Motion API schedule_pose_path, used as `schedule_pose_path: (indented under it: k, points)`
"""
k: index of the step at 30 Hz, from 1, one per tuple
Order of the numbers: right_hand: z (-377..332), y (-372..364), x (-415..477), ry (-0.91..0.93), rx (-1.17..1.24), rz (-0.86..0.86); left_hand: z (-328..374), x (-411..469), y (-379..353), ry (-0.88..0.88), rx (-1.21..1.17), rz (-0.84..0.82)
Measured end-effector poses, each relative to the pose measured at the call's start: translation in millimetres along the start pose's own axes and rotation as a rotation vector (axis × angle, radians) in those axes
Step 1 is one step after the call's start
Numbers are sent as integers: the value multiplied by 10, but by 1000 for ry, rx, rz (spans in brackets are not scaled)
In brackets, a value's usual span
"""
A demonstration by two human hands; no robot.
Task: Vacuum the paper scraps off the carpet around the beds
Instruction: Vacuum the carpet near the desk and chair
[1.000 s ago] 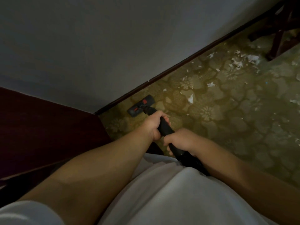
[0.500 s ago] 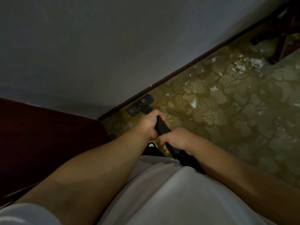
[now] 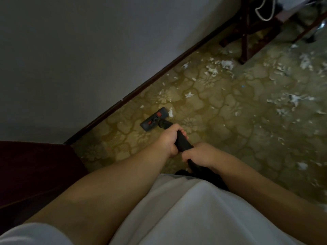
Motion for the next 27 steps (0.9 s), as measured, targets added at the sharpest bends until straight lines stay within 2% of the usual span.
schedule_pose_path:
  k: [6, 12, 19, 27]
  points:
    - [778, 970, -207, -84, 175, 39, -539, 67, -1217, 57, 104, -80]
    - [1132, 1383, -264, -107, 274, 61, -794, 94, -1780, 85, 209, -109]
    - [1062, 1519, -248, -99, 296, 62, -676, 103, -1869, 76, 227, -87]
    - [331, 1272, -34, -81, 261, 25, -26, 266, -1425, 30, 214, -47]
Point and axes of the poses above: each hand's wrist, its own x-axis towards the middle knuckle, its own y-axis out of the back of the hand, z = x × y, the point moved 7 cm from there along x, towards the middle knuckle, and after that the axes turned 11 degrees about x, right-handed, at the moved point
